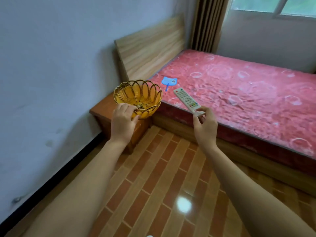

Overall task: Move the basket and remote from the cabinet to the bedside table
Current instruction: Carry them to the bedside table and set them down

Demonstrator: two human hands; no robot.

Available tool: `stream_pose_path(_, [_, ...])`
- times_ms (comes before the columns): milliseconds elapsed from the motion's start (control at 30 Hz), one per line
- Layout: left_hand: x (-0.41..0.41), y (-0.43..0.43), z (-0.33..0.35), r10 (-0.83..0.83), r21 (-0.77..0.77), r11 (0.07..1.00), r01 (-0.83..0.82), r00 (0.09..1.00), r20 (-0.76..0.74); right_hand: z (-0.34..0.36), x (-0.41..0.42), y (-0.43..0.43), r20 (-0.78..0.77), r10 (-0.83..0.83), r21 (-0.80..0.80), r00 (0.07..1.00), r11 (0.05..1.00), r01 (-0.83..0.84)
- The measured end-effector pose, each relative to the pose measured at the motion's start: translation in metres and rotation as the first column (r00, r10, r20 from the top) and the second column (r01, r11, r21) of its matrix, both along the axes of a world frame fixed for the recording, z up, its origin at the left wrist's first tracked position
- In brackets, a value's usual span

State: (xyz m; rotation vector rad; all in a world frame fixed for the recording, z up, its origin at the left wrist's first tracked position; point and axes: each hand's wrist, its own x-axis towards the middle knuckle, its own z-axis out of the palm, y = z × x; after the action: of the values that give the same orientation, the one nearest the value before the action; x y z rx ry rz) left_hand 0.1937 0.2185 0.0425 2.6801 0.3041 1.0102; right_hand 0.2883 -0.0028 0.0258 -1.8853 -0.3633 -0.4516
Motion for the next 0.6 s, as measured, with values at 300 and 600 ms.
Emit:
stream_pose_path(300, [0.007,0.065,-0.026,0.118,-0.036,0.992,-0.120,0.992,-0.043,-0.020,0.027,0.069,-0.059,0.076,-0.002,0.995,0.997,-0.076])
stream_pose_path(600, [0.065,0.097,-0.054,0.196,-0.038,0.979,-0.200,0.977,-0.083,-0.036,0.103,0.112,-0.072,0.155,0.012,0.985,0.988,-0.154])
